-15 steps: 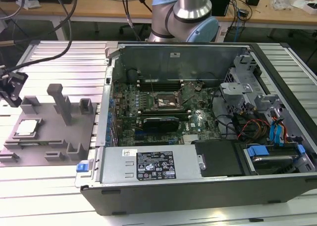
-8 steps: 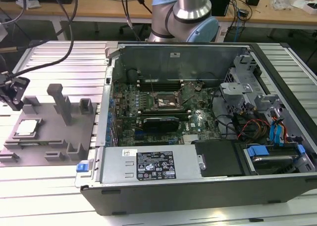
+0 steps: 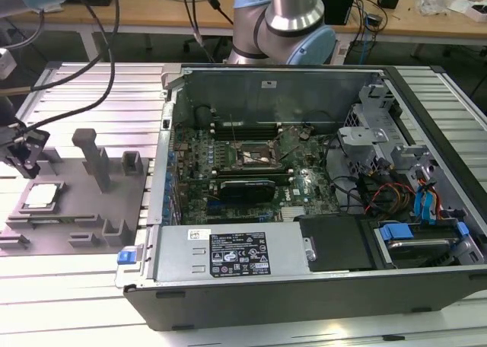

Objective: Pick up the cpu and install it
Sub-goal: 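Pick up the cpu and move it towards the insertion slot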

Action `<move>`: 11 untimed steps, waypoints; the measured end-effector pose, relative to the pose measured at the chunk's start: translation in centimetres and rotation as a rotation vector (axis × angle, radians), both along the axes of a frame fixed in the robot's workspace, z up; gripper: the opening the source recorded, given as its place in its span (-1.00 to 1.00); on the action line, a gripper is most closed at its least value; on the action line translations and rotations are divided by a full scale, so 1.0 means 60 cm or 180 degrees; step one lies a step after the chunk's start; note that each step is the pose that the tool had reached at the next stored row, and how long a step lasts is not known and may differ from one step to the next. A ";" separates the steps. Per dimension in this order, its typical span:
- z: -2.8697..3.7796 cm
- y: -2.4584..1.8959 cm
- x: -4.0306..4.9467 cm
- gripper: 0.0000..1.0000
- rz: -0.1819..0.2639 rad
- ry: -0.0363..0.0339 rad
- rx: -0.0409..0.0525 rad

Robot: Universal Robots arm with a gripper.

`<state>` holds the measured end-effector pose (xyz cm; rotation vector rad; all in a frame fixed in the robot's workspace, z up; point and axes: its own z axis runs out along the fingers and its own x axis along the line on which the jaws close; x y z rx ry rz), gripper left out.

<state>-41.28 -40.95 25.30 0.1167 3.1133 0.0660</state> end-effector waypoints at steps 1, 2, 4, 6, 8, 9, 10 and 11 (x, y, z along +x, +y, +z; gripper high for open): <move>-0.004 -0.0003 0.000 -0.79 0.0000 0.0002 0.0000; -0.007 -0.0004 0.000 -0.79 0.0000 0.0006 -0.0002; -0.014 -0.0005 -0.001 -0.79 0.0001 0.0008 -0.0003; -0.021 -0.0004 -0.004 -0.79 0.0000 0.0008 -0.0003; -0.025 -0.0004 -0.007 -0.79 0.0000 0.0007 -0.0003; -0.027 -0.0004 -0.009 -0.79 0.0000 0.0008 -0.0003; -0.028 -0.0005 -0.009 -0.79 0.0001 0.0007 -0.0002; -0.028 -0.0005 -0.009 -0.79 0.0001 0.0008 -0.0003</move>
